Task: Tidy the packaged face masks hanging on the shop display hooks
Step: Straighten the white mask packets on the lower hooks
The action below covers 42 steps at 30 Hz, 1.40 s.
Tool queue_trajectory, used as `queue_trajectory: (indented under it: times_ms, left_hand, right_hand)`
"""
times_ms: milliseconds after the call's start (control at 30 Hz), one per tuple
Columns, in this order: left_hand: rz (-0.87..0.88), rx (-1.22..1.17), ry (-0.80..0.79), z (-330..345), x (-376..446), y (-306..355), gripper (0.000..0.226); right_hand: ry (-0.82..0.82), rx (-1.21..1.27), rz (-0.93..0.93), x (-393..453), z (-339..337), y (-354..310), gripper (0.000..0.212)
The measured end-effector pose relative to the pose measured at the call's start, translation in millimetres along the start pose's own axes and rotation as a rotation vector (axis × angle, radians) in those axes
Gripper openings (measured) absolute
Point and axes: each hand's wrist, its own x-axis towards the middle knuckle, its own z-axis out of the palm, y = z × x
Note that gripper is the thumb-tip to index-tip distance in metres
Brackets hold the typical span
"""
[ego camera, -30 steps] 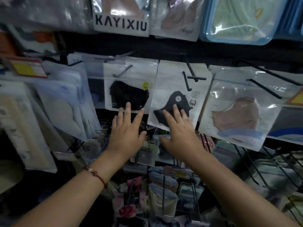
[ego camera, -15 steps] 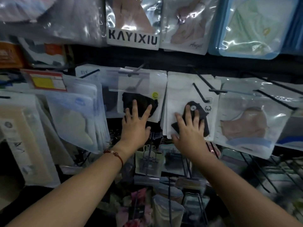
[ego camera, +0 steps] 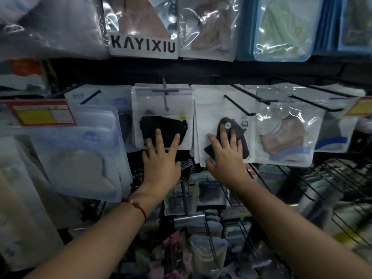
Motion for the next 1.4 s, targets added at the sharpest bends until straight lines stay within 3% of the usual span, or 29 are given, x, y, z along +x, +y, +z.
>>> queue_trajectory:
  times_ms: [267, 467, 733, 967, 1133, 1400]
  left_hand:
    - [0.067, 0.038, -0.115, -11.0, -30.6, 7.2, 0.077]
    - [0.008, -0.055, -0.189, -39.4, -74.2, 22.5, 0.072]
    - [-0.107, -0.108, -0.093, -75.8, -134.7, 16.8, 0.067]
    - [-0.144, -0.072, 0.017, -97.9, -174.0, -31.4, 0.069]
    - [-0.211, -0.035, -0.024, -111.7, -184.0, -80.9, 0.071]
    - [-0.177, -0.037, 0.009, -126.1, -177.1, -161.2, 0.069]
  right_hand:
    - [-0.126, 0.061, -0.007, -24.9, -13.9, 0.8, 0.081]
    - [-0.310, 0.150, -0.001, -43.7, -49.0, 2.0, 0.076]
    - [-0.363, 0.407, -0.098, -87.6, -53.2, -26.0, 0.072]
    - [-0.374, 0.442, -0.310, -114.1, -69.6, -97.4, 0.076]
    - [-0.326, 0.411, -0.421, -120.4, -74.5, -157.1, 0.076]
    - [-0.329, 0.354, -0.394, -111.0, -64.8, -229.4, 0.075]
